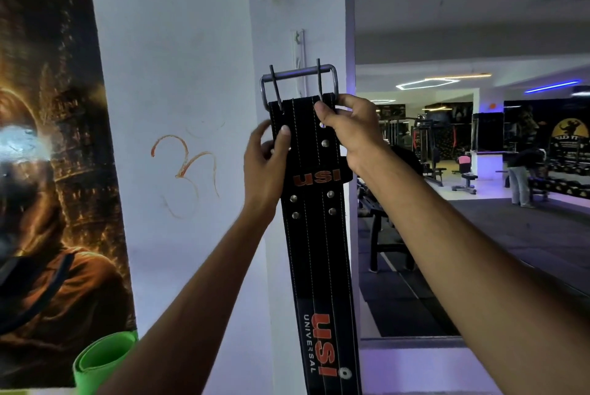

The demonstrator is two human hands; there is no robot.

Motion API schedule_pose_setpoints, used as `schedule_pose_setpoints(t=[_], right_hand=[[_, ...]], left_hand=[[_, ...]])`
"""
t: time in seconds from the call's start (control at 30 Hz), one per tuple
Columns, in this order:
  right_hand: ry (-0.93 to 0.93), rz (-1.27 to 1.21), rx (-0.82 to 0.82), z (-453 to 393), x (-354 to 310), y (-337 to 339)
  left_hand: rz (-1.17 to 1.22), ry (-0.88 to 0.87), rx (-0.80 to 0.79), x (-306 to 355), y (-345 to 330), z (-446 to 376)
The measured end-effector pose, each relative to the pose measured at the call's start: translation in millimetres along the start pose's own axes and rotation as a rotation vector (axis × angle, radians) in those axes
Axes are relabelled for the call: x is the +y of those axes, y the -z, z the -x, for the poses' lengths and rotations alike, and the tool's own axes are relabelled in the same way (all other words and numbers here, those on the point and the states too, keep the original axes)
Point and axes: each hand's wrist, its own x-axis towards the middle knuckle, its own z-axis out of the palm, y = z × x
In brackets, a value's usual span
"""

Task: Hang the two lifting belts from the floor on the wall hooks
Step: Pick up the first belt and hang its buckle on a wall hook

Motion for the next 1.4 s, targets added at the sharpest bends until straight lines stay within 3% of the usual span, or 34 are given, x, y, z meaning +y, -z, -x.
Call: schedule_pose_setpoints(t=[0.2, 0.3, 0.57, 0.83, 0.9, 1.03, 1.17, 1.4], right_hand=[[-0.033, 0.040, -0.007, 2, 20, 1], [-0.049, 0.032, 0.007, 4, 28, 2], [-0.033, 0.002, 0.068, -7, 16, 10], [-0.025, 0.019, 0.105, -13, 18, 27], [-0.046, 0.016, 0.103, -15, 23, 29], [-0.052, 0.039, 0.109, -17, 30, 31], [-0.027, -0.013, 0.079, -13, 22, 29], [-0.023, -0.001, 0.031, -5, 19, 29]], left_hand=[[0.098, 0.045, 0.001, -42, 15, 47], [0.023, 0.066, -0.023, -59, 20, 61], [-0.064, 0.308, -0.144, -130, 35, 123], [-0.222, 0.415, -0.486, -174, 62, 169], [-0.229, 0.381, -0.454, -164, 60, 156], [-0.201, 0.248, -0.233, -141, 57, 114], [-0.268, 0.302, -0.344, -151, 58, 109], [-0.253, 0.437, -0.569, -195, 72, 185]])
